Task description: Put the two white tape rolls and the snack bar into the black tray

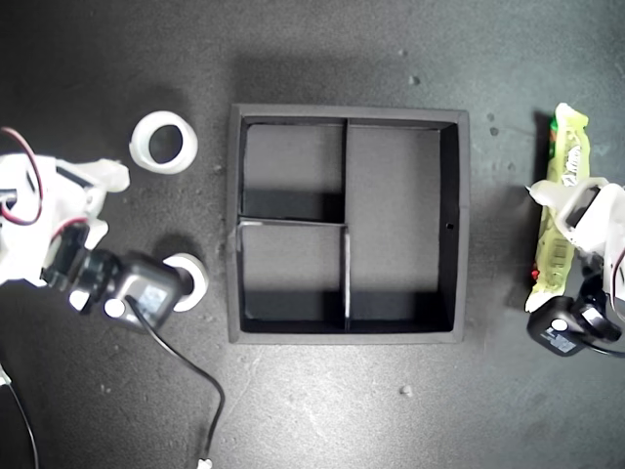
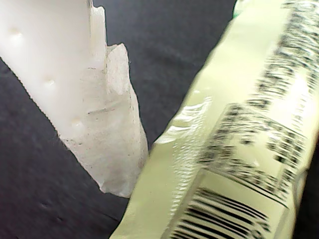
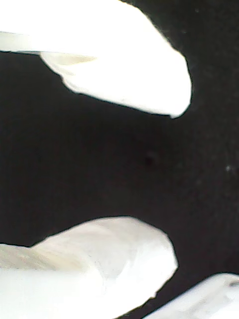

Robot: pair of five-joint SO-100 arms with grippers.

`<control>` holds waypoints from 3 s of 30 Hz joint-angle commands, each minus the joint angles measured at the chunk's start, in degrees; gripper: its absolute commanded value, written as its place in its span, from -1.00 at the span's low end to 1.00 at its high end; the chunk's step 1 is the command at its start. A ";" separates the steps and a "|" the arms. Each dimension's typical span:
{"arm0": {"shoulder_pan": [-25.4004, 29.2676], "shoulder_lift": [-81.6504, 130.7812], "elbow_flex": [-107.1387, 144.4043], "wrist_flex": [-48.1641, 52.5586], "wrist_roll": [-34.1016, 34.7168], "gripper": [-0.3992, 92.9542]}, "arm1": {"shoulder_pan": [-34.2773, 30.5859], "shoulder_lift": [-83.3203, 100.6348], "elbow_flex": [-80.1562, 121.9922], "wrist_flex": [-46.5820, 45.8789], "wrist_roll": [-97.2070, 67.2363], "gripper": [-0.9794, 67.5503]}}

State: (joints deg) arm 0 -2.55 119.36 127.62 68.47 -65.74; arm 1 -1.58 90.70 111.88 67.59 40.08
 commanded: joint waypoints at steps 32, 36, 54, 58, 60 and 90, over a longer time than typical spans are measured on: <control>-0.79 -4.75 -6.42 0.09 2.20 -0.62 | 0.70 -4.57 -2.64 -5.98 -13.89 -0.84; -0.53 -3.69 -5.89 0.18 2.11 -0.62 | 2.02 -4.48 -6.68 -0.88 -16.52 -0.87; 0.70 1.32 -0.97 0.00 1.05 -0.63 | 10.02 -5.01 -40.69 16.44 -32.43 -0.88; 0.44 1.41 -0.53 -0.88 1.05 -0.63 | 8.61 -11.43 -48.08 14.41 -31.73 -0.87; 0.26 1.32 -0.53 -1.14 1.23 -0.63 | 7.12 -17.84 -54.14 13.80 -31.29 -0.87; -2.55 -6.86 -9.05 -1.93 4.48 -0.62 | -2.37 -40.61 -80.16 16.79 -26.46 -0.61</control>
State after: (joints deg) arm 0 -4.83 113.55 122.52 67.06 -61.79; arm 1 -2.99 49.48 31.90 84.20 13.54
